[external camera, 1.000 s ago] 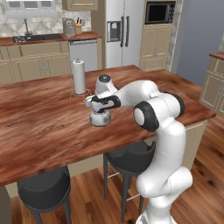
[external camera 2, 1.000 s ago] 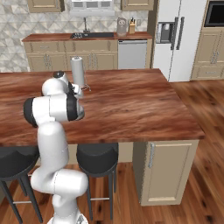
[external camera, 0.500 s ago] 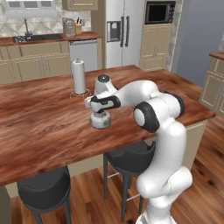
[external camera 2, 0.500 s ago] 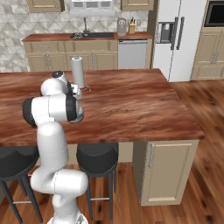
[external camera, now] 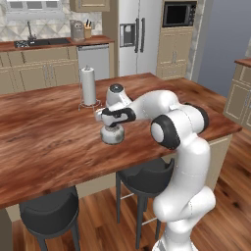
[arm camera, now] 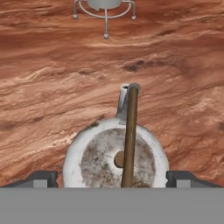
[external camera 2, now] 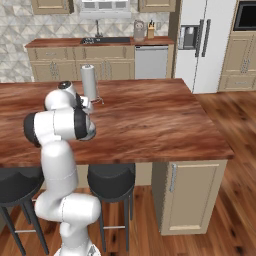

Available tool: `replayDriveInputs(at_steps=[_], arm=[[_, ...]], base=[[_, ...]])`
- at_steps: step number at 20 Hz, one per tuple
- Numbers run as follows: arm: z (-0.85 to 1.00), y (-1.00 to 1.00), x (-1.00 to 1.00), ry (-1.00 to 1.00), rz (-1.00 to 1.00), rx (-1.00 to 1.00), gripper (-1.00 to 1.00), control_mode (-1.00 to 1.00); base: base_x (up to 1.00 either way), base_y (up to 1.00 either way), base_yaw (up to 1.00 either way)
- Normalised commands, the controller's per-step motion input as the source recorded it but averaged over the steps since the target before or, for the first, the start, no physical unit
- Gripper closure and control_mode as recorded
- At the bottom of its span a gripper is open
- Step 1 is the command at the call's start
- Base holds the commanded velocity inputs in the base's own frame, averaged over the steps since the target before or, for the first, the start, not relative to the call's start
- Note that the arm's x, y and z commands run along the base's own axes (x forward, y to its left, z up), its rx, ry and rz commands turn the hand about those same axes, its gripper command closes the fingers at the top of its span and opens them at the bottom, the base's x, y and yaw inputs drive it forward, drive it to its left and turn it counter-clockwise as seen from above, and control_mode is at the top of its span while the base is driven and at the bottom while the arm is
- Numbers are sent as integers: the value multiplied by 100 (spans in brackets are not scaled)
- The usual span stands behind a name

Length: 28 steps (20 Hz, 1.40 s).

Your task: The kettle is done boiling. Turn off the stove, then wait for 300 timesteps before moving the kettle to the dining table.

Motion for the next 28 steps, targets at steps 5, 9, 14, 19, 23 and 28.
replayDriveInputs(at_steps=[5,9,14,19,23,28], arm=[[33,-1,-5,0,0,0,-100,-100],[39,0,-21,0,-1,0,-100,-100],[40,-1,-33,0,-5,0,-100,-100],[36,-1,-51,0,-8,0,-100,-100],[26,-5,-65,0,-8,0,-100,-100],[25,-5,-67,0,-9,0,-100,-100]], base=[[0,0,0],[0,0,0],[0,0,0],[0,0,0],[0,0,0],[0,0,0]])
